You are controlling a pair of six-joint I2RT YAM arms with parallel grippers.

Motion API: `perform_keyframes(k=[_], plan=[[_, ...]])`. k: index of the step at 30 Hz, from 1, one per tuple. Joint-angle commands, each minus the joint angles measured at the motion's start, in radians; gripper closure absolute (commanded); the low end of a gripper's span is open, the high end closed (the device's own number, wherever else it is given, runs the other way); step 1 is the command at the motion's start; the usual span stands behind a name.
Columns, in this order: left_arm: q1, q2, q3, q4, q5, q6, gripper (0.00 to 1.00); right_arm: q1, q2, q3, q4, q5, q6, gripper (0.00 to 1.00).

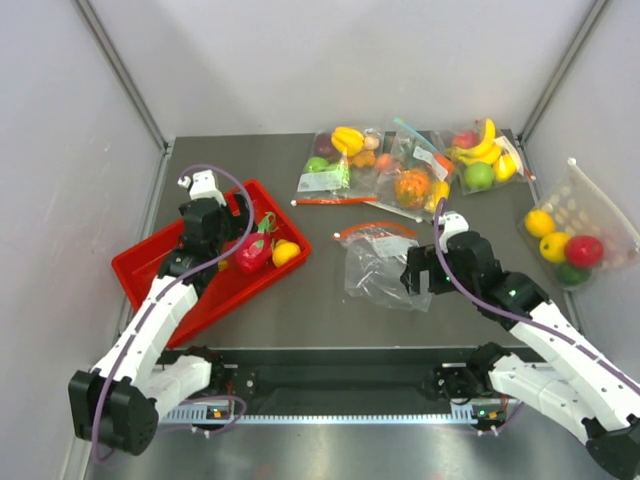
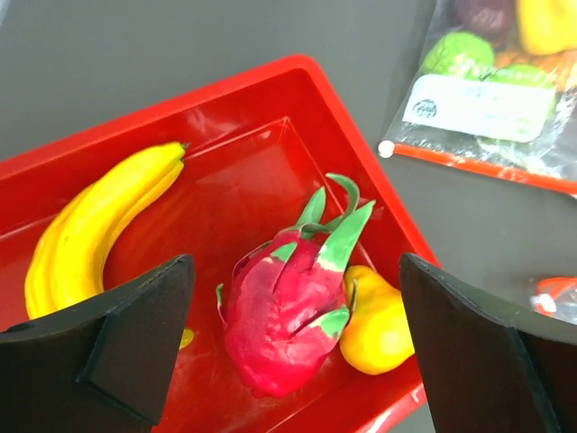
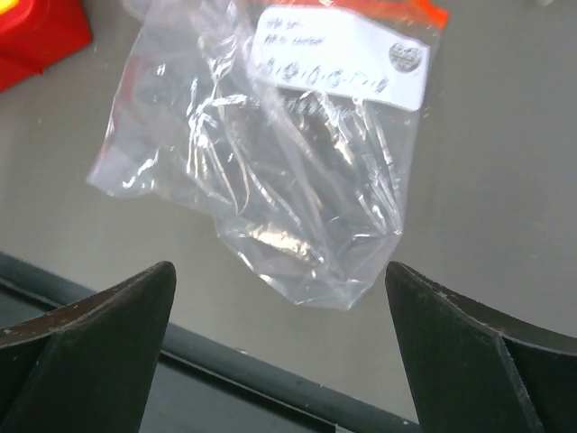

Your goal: Open the zip-top bag and remove the fake food

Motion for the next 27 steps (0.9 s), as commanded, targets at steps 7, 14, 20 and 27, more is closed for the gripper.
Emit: perform_keyframes(k=[7, 14, 20, 27], plan=[[0.004, -0.082, 0.193, -0.138, 0.089, 0.063, 0.01, -0.007, -0.008, 0.164, 0.034, 0.252, -0.029, 0.00], [0.004, -0.106, 0.272, -0.266, 0.117, 0.090, 0.01, -0.009, -0.083, 0.141, 0.209, 0.324, -0.052, 0.00], [0.004, -0.172, 0.276, -0.293, 0.089, 0.095, 0.01, -0.009, -0.065, 0.144, 0.258, 0.333, -0.061, 0.00], [0.004, -0.180, 0.304, -0.323, 0.100, 0.110, 0.01, -0.009, -0.048, 0.135, 0.272, 0.327, -0.061, 0.00]])
